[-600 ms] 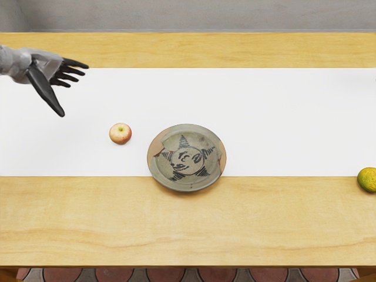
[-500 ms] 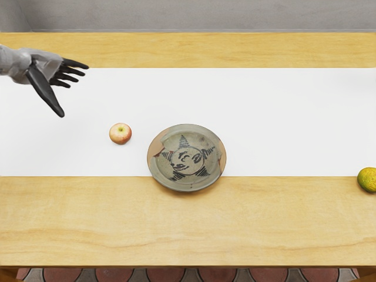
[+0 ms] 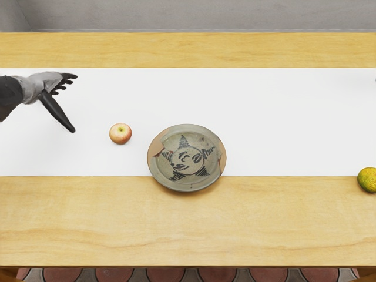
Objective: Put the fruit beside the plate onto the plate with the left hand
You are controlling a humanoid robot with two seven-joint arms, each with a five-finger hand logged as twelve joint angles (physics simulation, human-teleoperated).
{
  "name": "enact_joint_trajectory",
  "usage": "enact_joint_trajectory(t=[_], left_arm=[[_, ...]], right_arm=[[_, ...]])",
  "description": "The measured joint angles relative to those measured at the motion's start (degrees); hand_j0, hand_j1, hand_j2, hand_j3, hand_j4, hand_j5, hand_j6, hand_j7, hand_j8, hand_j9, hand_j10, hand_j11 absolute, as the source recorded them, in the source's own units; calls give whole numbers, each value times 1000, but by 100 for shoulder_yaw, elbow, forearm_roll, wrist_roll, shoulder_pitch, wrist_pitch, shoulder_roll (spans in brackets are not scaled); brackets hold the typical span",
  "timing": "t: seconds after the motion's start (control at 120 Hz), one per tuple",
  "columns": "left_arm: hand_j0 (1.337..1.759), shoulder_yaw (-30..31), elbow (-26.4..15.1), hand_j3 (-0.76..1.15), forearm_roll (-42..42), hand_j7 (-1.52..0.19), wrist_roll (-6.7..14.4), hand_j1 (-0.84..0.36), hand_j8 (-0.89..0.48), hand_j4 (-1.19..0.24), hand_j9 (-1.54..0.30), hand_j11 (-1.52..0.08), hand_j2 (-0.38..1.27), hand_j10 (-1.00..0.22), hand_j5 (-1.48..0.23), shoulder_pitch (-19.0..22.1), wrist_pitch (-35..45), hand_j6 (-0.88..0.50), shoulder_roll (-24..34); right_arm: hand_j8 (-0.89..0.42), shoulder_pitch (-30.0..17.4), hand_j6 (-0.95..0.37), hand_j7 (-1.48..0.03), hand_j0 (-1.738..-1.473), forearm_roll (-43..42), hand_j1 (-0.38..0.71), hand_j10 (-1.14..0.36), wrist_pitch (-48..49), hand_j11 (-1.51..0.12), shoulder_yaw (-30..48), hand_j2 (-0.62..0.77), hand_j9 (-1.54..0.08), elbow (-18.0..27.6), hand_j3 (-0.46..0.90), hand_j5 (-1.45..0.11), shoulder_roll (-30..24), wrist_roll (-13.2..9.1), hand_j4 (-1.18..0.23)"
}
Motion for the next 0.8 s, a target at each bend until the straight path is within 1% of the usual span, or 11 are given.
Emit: enact_joint_trajectory(t=[0.058, 0.117, 0.192, 0.283, 0.35, 0.425, 0.567, 0.8], left_arm=[[1658, 93, -164, 0, 130, -32, -2, 320, -27, -26, -32, -32, 6, -26, -32, 56, 713, -27, -248], [1658, 148, -338, 0, 201, -38, -2, 315, -31, -31, -38, -37, 7, -30, -38, 67, 1141, -31, -323], [1658, 186, -599, 0, 248, -50, -1, 304, -40, -40, -50, -50, 9, -40, -50, 81, 1438, -40, -340], [1658, 242, -776, 0, 273, -67, 0, 288, -53, -52, -67, -67, 11, -52, -67, 121, 1611, -53, -785], [1658, 395, -830, 0, 275, -76, 5, 279, -60, -60, -76, -76, 13, -60, -76, 119, 1804, -60, -1119], [1658, 527, -857, 0, 266, -111, 9, 247, -87, -86, -111, -111, 18, -86, -111, 130, 2007, -87, -1236], [1658, 651, -870, 0, 261, -197, 12, 168, -153, -152, -197, -197, 31, -152, -197, 210, 2349, -153, -1266], [1658, 717, -841, 0, 297, -349, 13, 28, -269, -269, -349, -349, 55, -269, -349, 330, 2477, -269, -1380]], right_arm=[[-20, 0, -20, -26, -1658, 0, -324, -20, 0, -26, 0, -4, -26, -1, 0, -26, 0, 0, -20], [-20, 0, -20, -26, -1658, 0, -325, -20, 0, -26, 0, -4, -26, -2, 0, -26, 0, 0, -20], [-20, 0, -20, -26, -1658, 0, -324, -20, 0, -26, 0, -4, -26, -2, 0, -26, 0, 0, -20], [-20, 0, -20, -26, -1658, 0, -324, -20, 1, -26, 0, -4, -26, 0, 0, -26, 0, 0, -20], [-20, 0, -20, -26, -1658, 0, -324, -20, 1, -26, 0, -4, -26, 0, 0, -26, 0, 0, -20], [-20, 0, -20, -26, -1658, 0, -324, -20, 1, -26, 0, -4, -26, -1, 0, -26, 0, 0, -20], [-20, 0, -20, -26, -1658, 0, -324, -20, 1, -26, 0, -4, -26, -1, 0, -26, 0, 0, -20], [-20, 0, -20, -26, -1658, 0, -324, -20, 1, -26, 0, -4, -26, -1, 0, -26, 0, 0, -20]])
